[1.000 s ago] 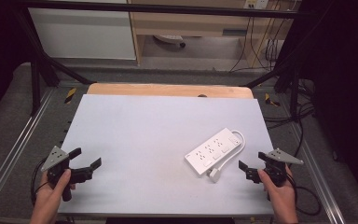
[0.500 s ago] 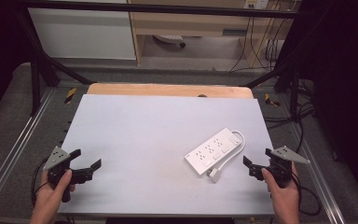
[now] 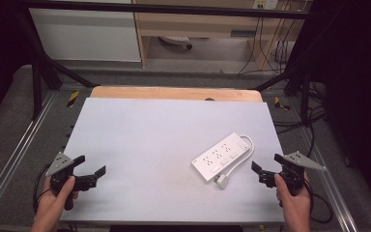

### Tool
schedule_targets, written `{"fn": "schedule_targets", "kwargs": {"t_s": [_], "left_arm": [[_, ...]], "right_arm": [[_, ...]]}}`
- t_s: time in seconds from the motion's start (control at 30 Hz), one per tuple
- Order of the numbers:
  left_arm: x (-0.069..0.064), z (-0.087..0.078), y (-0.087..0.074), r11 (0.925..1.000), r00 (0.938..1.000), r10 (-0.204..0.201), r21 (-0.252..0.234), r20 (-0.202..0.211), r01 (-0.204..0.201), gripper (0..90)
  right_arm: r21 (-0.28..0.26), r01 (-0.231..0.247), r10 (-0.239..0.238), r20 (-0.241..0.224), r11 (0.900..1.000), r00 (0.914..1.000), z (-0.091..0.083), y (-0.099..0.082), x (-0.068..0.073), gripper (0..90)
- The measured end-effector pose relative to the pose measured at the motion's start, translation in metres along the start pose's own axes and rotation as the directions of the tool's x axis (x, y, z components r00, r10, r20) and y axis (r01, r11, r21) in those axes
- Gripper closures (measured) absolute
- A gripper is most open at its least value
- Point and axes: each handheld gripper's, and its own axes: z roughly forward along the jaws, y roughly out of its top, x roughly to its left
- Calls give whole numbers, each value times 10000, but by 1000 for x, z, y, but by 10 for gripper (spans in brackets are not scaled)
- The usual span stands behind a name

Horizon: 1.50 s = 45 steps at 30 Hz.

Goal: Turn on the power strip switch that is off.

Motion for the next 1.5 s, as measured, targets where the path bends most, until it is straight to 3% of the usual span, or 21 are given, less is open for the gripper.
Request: {"fn": "schedule_targets", "kwargs": {"t_s": [0.27,0.4,0.5,0.8,0.93,1.03,1.27,1.5], "left_arm": [[-1,1,-2,9999,10000,84,116,17,-85,63],[0,2,-2,9999,10000,53,160,10,-53,63],[-2,3,-2,9996,9999,151,226,61,-152,63],[-4,5,-2,9990,9993,298,315,242,-305,63],[-4,4,-3,9991,9994,290,302,212,-297,63],[-2,4,-4,9991,9994,266,335,220,-273,66],[-3,4,-4,9989,9992,329,331,218,-336,67],[-4,5,-3,9992,9994,258,313,208,-265,66]], "right_arm": [[-309,159,-165,-181,9994,9997,1,5,5,34],[-822,306,-304,40,9961,9995,-3,9,11,41],[-1163,287,-298,-75,9928,9995,-6,12,14,40],[-836,570,-623,-629,9949,9961,-3,21,25,31],[-1006,823,-916,-920,9915,9915,-1,26,30,18],[-1105,1035,-1139,-921,9885,9892,-2,30,33,17],[-1610,1050,-1187,-777,9814,9899,-3,33,33,21],[-1345,1046,-1194,-1066,9854,9871,4,37,37,17]]}}
